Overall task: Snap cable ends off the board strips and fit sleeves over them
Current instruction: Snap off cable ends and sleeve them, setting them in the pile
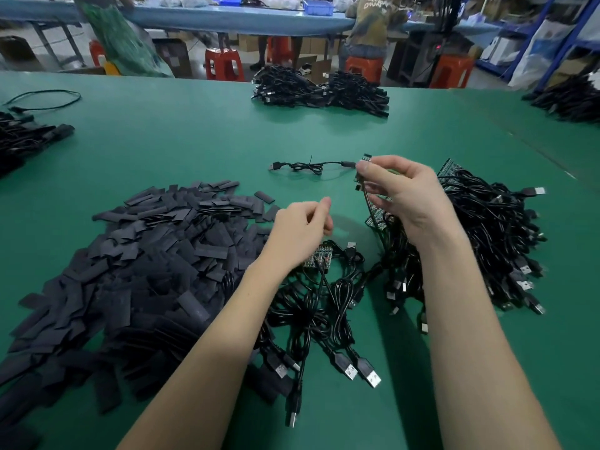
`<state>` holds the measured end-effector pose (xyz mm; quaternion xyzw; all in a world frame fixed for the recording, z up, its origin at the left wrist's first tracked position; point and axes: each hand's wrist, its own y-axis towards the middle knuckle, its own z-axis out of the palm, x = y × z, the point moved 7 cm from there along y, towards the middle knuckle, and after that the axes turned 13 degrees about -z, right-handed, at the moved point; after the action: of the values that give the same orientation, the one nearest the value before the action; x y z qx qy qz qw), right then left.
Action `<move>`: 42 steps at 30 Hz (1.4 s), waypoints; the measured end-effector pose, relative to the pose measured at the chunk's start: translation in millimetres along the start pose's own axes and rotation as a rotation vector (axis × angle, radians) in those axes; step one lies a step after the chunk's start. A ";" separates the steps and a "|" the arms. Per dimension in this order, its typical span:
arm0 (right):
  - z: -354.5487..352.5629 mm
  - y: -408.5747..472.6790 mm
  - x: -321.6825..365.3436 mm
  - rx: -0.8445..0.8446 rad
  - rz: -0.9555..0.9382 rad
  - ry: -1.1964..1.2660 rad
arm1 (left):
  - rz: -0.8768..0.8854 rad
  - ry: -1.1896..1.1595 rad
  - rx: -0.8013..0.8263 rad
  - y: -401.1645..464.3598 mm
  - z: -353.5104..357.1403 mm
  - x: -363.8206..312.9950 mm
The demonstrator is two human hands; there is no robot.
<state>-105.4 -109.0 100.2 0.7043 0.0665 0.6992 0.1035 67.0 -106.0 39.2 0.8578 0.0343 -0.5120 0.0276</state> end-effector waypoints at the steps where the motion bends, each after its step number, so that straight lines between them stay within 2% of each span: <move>1: 0.2 0.4 -2.3 -0.037 -0.006 -0.018 | 0.035 -0.050 -0.033 -1.6 -3.1 -3.4; 3: 5.9 0.4 -5.6 -0.033 -0.001 -0.072 | 0.067 -0.211 -0.035 -3.0 -8.2 -10.1; 7: 21.3 -3.1 -15.4 0.065 0.059 -0.145 | -0.074 -0.848 0.272 -4.7 3.6 -16.5; 9: 24.2 -5.0 -20.9 0.076 0.110 -0.077 | -0.130 -0.953 0.349 -7.1 8.8 -16.1; 12: 24.1 -8.2 -23.3 0.091 0.198 0.114 | -0.235 -1.007 0.364 -7.7 8.6 -8.7; 15: 15.4 -6.3 -17.7 0.067 0.167 0.048 | -0.274 -0.964 0.346 -8.0 12.1 -2.7; 21: 33.1 2.6 23.4 0.142 -0.201 -0.631 | -0.271 -0.732 0.340 -10.8 29.9 3.2; 24: 83.6 8.8 27.1 0.373 -0.294 -0.848 | -0.268 -0.745 0.335 -11.3 29.8 4.4; 28: 146.9 28.5 -4.2 0.780 -0.232 -1.142 | -0.201 -0.601 0.311 -15.3 24.9 -1.7; 31: 170.5 33.4 -28.0 0.912 -0.210 -1.268 | -0.239 -0.501 0.311 -17.3 22.8 0.5; 35: 176.6 37.7 -38.6 0.881 -0.208 -1.280 | -0.330 -0.601 0.362 -16.0 25.9 6.6; 42: 166.3 43.4 -37.5 0.759 -0.168 -1.205 | -0.252 -0.701 0.330 -14.9 26.9 0.6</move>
<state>57.9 -168.9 73.9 0.9479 0.2902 0.1073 -0.0763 42.4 -93.4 25.7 0.6131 0.0450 -0.7715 -0.1636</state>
